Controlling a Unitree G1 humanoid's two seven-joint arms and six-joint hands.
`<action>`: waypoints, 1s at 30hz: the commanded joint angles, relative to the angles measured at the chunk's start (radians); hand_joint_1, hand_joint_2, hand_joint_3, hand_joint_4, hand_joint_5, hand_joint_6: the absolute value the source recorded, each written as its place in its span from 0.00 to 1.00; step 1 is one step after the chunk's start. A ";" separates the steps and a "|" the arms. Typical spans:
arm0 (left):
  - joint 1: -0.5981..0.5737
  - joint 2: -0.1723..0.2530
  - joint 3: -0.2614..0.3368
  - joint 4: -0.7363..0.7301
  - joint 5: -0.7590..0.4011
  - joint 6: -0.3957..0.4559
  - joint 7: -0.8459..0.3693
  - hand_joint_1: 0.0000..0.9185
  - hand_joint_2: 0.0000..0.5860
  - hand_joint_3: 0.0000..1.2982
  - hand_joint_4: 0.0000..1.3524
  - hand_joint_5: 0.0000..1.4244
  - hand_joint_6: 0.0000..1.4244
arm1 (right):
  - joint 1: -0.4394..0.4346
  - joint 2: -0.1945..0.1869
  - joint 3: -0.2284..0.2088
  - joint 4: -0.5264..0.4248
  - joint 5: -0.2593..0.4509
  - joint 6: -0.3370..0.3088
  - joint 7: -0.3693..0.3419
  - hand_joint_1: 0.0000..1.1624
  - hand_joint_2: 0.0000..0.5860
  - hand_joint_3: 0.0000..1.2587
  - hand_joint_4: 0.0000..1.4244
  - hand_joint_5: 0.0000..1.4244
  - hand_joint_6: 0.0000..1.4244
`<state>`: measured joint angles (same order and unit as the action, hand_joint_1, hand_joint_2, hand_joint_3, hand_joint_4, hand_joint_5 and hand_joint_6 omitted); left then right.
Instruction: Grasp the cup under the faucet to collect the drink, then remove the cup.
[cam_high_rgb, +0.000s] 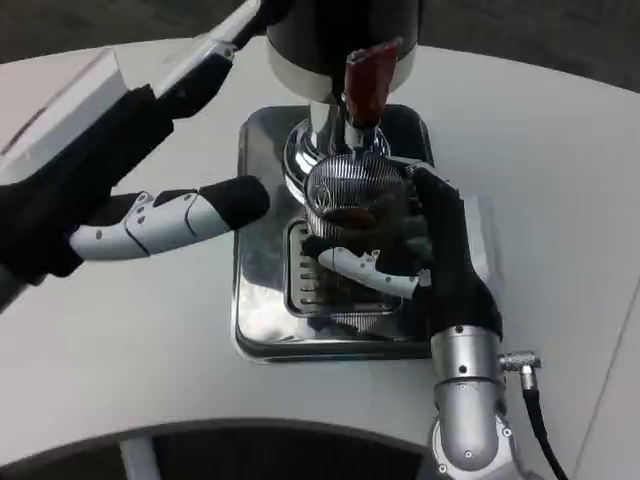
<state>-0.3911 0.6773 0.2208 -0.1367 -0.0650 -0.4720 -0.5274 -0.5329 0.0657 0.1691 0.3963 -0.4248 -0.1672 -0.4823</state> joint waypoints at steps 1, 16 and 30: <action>0.023 0.008 0.008 -0.020 -0.005 0.007 0.004 0.00 0.27 0.00 0.00 0.00 0.00 | 0.017 0.013 0.012 -0.019 -0.022 -0.032 -0.043 0.97 0.15 0.54 0.58 0.69 0.93; 0.054 -0.002 0.022 -0.046 -0.009 0.016 0.018 0.00 0.27 0.00 0.00 0.00 0.00 | 0.052 0.002 0.027 -0.125 -0.008 -0.020 0.026 0.97 0.13 0.57 0.60 0.71 0.99; 0.305 0.010 0.115 -0.113 0.038 0.014 0.041 0.00 0.26 0.00 0.00 0.00 0.00 | 0.181 -0.011 0.067 -0.298 -0.023 0.030 0.162 0.97 0.12 0.59 0.62 0.71 0.99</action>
<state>-0.1475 0.6641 0.2999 -0.2279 -0.0316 -0.4566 -0.4797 -0.3796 0.0471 0.2252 0.1492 -0.4535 -0.1365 -0.3328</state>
